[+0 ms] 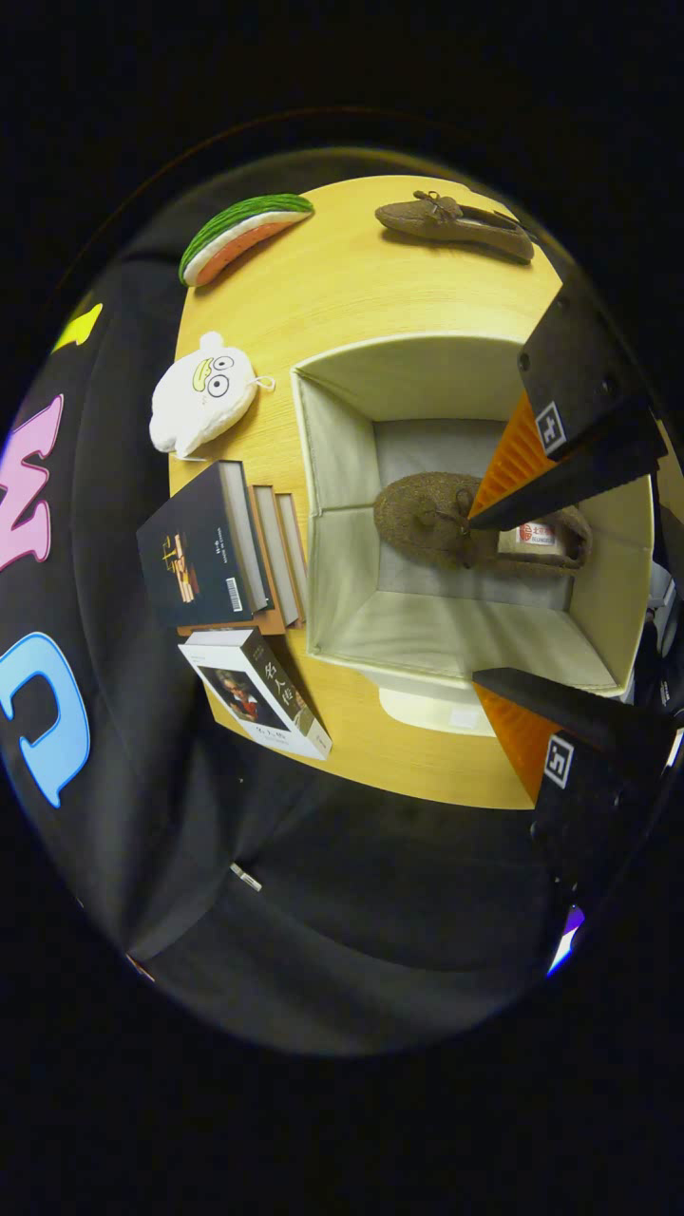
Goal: Open the storage box then place both shoes into the box .Put the left shoe in first, then the right shoe, with the right side of both shoes facing outward in a uniform manner.
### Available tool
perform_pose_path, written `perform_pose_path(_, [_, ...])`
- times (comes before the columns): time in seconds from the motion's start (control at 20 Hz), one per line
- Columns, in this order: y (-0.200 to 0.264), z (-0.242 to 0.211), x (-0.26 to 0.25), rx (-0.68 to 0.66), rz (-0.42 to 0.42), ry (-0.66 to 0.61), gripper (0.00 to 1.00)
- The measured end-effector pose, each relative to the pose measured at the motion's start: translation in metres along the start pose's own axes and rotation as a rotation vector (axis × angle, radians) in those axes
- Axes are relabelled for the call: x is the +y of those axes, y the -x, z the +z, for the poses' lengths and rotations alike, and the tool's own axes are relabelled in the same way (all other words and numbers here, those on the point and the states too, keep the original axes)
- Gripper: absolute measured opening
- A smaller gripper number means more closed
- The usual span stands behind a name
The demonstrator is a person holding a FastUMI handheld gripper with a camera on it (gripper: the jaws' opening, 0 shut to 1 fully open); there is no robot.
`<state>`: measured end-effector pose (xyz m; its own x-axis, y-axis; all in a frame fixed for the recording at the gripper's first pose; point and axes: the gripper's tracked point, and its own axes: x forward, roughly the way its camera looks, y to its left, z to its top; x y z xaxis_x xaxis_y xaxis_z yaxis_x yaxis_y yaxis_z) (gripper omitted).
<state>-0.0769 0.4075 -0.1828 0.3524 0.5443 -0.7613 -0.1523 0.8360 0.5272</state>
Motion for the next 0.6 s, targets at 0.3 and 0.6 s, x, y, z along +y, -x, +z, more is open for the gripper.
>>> perform_pose_path(0.3, [0.054,0.028,-0.009,-0.103,0.078,0.025,0.99])
perform_pose_path(0.6, [0.137,0.071,-0.089,-0.258,0.068,0.04,0.99])
